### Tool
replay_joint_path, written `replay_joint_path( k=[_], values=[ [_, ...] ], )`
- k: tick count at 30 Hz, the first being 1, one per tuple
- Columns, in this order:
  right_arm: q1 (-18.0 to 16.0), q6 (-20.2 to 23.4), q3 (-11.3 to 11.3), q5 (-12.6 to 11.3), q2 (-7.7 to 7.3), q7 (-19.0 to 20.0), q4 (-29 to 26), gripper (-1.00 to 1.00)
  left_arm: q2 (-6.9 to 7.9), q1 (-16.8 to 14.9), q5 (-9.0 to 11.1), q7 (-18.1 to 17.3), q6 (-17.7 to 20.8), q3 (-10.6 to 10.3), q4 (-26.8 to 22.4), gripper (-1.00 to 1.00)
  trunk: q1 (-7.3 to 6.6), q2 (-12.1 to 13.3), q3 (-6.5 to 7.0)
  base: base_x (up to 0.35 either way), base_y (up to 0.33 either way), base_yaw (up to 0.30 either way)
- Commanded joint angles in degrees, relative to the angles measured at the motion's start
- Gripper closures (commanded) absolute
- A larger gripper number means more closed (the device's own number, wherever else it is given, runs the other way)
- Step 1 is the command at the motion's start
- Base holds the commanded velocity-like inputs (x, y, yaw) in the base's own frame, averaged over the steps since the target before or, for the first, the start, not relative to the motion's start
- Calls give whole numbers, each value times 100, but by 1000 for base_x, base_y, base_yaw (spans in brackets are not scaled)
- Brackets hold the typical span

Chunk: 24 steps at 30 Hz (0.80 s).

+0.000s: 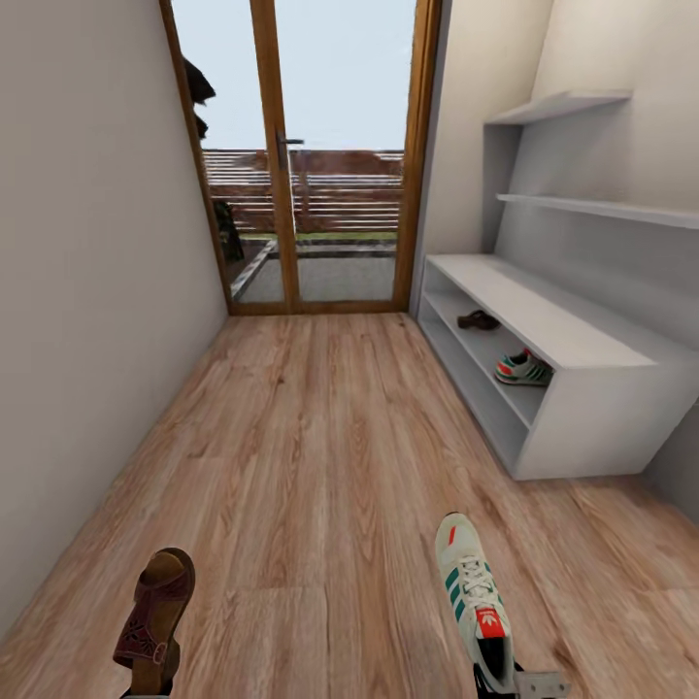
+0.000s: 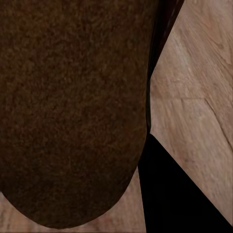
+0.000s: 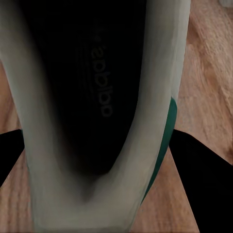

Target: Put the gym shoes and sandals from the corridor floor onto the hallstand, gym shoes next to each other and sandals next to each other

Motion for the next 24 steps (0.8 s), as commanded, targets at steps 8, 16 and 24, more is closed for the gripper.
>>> replay_joint_path(
  k=[8,16,24],
  values=[
    [-4,-18,46,-39,-8,-27,2,100,-4,-6,-20,-49,-13,50,4,100,2,-2,-5,340,94,0],
    [-4,-18,46,-39,-8,-27,2,100,-4,-6,-20,-48,-12,52,4,100,2,-2,-5,340,97,0],
    [-4,-18,46,-39,-8,-27,2,100,-4,-6,-20,-48,-15,51,4,100,2,-2,-5,326,131,0]
  ],
)
